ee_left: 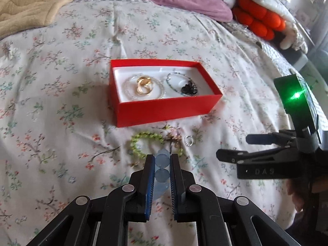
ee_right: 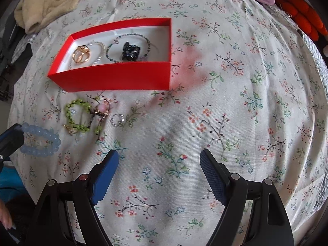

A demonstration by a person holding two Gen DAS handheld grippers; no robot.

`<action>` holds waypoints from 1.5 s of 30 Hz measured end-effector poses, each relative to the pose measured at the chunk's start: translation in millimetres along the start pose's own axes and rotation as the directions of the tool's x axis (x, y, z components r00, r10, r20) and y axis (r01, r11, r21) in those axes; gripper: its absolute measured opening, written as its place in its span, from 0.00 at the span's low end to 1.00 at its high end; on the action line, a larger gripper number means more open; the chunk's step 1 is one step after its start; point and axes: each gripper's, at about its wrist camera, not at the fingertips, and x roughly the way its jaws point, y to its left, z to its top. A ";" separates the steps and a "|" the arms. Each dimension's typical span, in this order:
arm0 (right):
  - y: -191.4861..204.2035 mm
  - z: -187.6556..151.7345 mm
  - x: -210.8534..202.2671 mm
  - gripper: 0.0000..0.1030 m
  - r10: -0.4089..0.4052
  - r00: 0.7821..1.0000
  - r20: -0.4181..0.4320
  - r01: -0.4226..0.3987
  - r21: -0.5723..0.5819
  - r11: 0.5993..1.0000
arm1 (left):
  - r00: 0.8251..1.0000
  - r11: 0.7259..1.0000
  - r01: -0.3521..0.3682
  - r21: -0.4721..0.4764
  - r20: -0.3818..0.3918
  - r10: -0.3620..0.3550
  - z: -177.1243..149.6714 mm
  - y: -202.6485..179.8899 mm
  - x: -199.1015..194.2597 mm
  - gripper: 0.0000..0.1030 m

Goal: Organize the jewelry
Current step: 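Lift the light-blue bracelet with the left tool while the right tool approaches the lime-green bracelet, then grasp the lime-green bead bracelet with the right tool while the left tool holds the light-blue bracelet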

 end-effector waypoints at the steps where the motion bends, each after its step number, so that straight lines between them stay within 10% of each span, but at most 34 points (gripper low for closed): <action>1: 2.5 1.1 1.3 0.81 0.011 1.000 0.000 -0.011 -0.001 1.000 | 1.000 1.000 -0.006 -0.007 -0.003 0.006 -2.0 5.7 -1.5 0.08; 11: 41.6 16.4 8.2 0.81 0.169 0.985 0.037 -0.168 -0.023 0.985 | 0.986 0.986 -0.150 -0.072 -0.082 0.144 -21.0 74.1 13.5 0.09; 15: 57.7 29.2 12.0 0.80 0.213 0.975 0.066 -0.212 -0.028 0.977 | 0.977 0.977 -0.180 -0.113 -0.135 0.164 -26.2 95.7 24.3 0.33; 20: 72.0 43.5 24.2 0.49 0.246 0.967 0.064 -0.244 -0.040 0.969 | 0.976 0.977 -0.167 -0.132 -0.162 0.145 -26.3 105.0 35.3 0.33; 35: 107.3 57.2 64.2 0.21 0.064 0.997 0.051 -0.051 -0.233 0.971 | 0.957 0.972 -0.235 0.023 -0.168 0.235 -32.4 83.4 59.7 0.32; 39: 112.7 55.0 64.8 0.07 0.045 0.997 0.064 -0.027 -0.261 0.965 | 0.956 0.968 -0.245 0.055 -0.155 0.251 -34.4 71.2 61.0 0.07; 45: 104.6 53.3 49.6 0.05 0.089 0.991 0.095 -0.069 -0.204 0.977 | 0.969 0.980 -0.201 -0.011 -0.150 0.197 -33.8 70.3 50.5 0.08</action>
